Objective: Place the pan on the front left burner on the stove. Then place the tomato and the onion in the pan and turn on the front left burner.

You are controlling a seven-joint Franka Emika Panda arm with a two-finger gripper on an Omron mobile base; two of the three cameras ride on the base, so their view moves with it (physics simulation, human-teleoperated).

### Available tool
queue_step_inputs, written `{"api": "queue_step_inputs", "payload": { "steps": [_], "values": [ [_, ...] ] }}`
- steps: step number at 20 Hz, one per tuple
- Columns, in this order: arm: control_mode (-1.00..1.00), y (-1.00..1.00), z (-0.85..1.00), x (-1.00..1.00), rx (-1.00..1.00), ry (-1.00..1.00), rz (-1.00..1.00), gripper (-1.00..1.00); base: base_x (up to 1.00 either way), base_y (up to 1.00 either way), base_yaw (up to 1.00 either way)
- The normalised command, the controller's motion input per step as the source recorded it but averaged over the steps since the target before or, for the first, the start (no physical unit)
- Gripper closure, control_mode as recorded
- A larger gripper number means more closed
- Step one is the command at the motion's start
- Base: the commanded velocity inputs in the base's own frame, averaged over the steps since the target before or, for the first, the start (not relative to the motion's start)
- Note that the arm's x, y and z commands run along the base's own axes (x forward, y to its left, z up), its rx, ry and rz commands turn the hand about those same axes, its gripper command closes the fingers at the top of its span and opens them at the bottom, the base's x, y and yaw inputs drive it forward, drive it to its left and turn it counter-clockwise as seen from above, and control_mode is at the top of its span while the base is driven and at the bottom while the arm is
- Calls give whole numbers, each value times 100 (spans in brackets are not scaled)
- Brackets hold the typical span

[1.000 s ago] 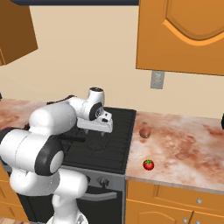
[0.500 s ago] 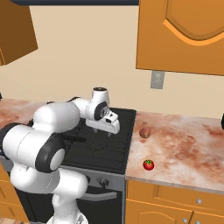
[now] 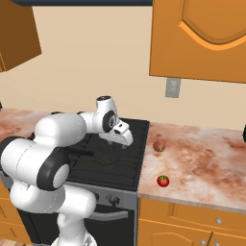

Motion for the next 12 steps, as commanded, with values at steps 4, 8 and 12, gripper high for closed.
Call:
{"api": "queue_step_inputs", "payload": {
  "steps": [4,8,12],
  "values": [
    [-100,-31,0,0,-4,-7,-13,-100,0,0,0],
    [-100,-36,0,13,0,-1,-9,-100,0,0,0],
    [-100,-36,0,29,0,0,-6,-100,0,0,0]
  ]
}}
